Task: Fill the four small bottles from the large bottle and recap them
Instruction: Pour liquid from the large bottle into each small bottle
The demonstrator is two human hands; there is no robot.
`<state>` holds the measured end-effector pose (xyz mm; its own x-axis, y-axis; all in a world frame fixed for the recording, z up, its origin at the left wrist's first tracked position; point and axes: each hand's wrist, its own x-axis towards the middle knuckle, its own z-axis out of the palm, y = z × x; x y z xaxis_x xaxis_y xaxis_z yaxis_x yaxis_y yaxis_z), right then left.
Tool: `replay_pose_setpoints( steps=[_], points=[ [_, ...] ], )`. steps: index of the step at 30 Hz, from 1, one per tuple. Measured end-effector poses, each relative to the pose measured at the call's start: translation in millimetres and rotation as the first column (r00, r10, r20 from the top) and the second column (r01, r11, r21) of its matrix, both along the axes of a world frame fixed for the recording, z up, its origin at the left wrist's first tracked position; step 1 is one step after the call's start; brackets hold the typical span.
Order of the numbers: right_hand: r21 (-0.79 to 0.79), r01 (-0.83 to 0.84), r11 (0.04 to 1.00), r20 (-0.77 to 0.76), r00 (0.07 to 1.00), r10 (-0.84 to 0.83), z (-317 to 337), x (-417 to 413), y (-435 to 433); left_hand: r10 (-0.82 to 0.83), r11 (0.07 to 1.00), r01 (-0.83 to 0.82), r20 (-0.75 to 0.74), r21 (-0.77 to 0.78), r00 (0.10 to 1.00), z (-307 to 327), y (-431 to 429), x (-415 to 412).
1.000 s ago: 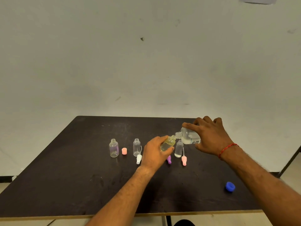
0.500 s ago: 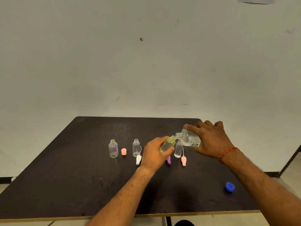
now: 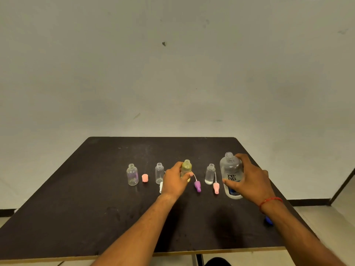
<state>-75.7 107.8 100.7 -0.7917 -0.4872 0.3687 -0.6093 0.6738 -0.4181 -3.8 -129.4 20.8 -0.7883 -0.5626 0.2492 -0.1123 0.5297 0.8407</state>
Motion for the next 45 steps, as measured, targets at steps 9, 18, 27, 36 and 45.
replay_pose_setpoints(
  steps=[9, 18, 27, 36, 45],
  points=[
    [-0.075, 0.021, 0.997, 0.122, 0.992, -0.011, -27, 8, 8, 0.048, 0.999, -0.050, 0.136, 0.013, 0.989, -18, -4, -15],
    [-0.110, 0.004, 0.994, 0.155, 0.988, 0.014, -31, 9, 6, 0.034, 0.996, -0.044, 0.123, 0.083, 0.992, -19, -8, -17],
    [-0.119, -0.008, 0.993, 0.128, 0.991, 0.024, -27, 15, 0, 0.104, 0.992, -0.103, -0.010, 0.074, 0.994, -14, 4, 1],
    [-0.135, -0.047, 0.990, 0.076, 0.995, 0.058, -19, 23, -11, 0.322, 0.936, -0.352, -0.455, 0.022, 0.830, 2, -1, 52],
    [-0.137, -0.081, 0.987, 0.059, 0.994, 0.090, -12, 33, -21, 0.382, 0.922, -0.375, -0.057, 0.099, 0.922, -16, -42, 35]
  ],
)
